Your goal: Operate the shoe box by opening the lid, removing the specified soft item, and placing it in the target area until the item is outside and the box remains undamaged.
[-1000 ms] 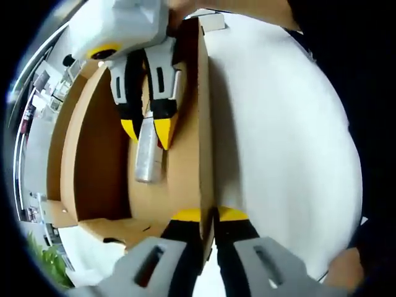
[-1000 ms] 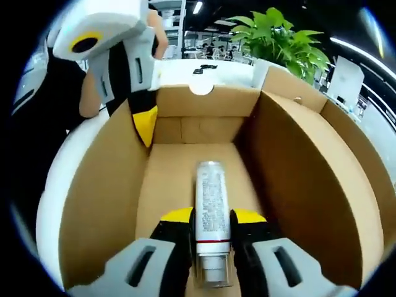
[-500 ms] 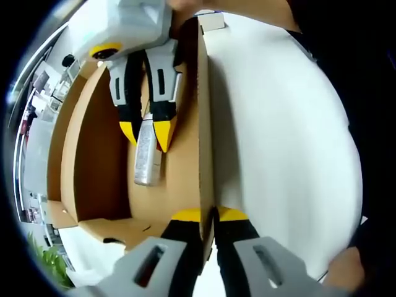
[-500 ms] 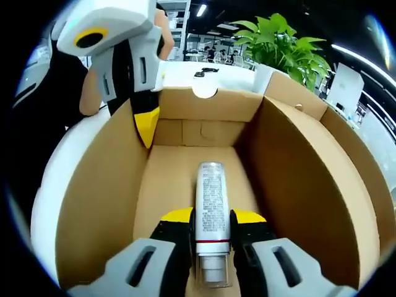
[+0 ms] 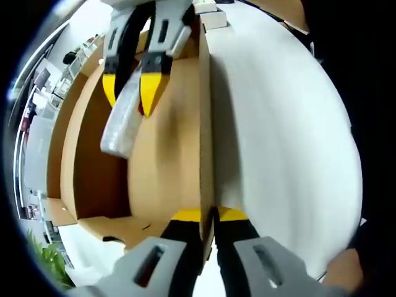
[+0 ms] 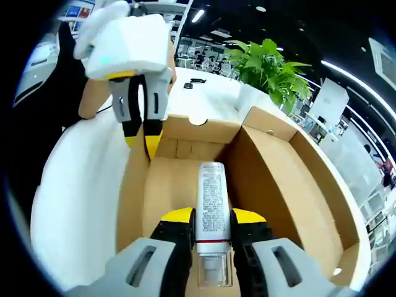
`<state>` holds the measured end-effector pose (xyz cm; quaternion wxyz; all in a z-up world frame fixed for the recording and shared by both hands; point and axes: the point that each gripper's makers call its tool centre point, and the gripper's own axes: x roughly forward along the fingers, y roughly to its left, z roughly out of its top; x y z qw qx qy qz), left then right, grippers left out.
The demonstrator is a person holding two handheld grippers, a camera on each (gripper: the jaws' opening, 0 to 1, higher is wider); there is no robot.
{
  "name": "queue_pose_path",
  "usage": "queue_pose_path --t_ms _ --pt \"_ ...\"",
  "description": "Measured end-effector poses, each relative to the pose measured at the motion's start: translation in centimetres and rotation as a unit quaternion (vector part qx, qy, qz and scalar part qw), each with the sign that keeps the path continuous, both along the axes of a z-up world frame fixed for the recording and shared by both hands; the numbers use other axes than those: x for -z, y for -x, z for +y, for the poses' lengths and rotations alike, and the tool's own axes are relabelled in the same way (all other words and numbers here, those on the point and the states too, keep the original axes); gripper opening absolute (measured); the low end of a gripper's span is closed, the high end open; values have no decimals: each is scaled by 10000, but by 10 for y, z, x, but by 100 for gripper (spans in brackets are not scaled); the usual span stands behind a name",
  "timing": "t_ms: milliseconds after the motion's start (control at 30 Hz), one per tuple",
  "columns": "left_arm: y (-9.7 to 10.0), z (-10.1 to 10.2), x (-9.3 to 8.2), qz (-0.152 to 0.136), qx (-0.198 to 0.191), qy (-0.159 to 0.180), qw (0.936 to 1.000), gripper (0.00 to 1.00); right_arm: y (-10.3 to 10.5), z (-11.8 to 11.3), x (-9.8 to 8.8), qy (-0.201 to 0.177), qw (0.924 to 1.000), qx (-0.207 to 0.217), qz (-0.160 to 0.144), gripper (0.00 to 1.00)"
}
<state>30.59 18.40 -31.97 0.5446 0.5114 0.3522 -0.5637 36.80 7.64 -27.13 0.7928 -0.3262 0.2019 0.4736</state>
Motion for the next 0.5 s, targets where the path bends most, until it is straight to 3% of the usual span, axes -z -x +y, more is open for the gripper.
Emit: queue_pose_path --t_ms 233,333,500 --pt "-1 2 1 -101 -31 -124 9999 6 30 -39 -35 -156 9985 452 -260 22" --pt "1 3 2 -245 63 -289 9993 6 48 -57 -43 -204 9976 605 -286 22" --pt "-2 4 2 -230 -40 -309 9992 7 77 -93 -55 -241 9953 872 -350 22"
